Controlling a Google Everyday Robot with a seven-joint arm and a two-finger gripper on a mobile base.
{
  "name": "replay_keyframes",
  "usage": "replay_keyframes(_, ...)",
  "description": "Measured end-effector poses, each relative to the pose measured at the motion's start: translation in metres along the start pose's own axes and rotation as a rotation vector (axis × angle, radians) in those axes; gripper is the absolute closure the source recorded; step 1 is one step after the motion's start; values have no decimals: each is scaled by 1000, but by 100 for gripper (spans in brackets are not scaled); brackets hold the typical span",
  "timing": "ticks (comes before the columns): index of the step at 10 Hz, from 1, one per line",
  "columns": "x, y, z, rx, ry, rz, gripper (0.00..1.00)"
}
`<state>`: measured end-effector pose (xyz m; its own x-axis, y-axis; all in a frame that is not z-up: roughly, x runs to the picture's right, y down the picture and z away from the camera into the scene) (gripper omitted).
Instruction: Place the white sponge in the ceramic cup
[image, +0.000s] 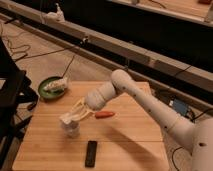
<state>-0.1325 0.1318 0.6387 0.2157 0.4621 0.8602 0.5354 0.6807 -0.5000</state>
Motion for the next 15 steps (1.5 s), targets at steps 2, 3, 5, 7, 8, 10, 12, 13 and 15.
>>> replay_keyframes(2,15,0,10,-25,-30,54,100)
replay_keyframes(3,23,-3,10,-19,-41,73,100)
replay_keyframes(5,36,-12,4,8,-50,97,100)
replay_keyframes(7,46,-19,-3,39,-50,111,100)
replay_keyframes(8,50,-19,-5,49,-49,121,100)
replay_keyframes(10,60,-16,-6,52,-43,142,95)
replay_keyframes(12,64,-11,-5,45,-29,149,73)
replay_keyframes(13,64,-10,-4,41,-24,148,65)
replay_keyframes(15,63,-9,-3,35,-11,142,46)
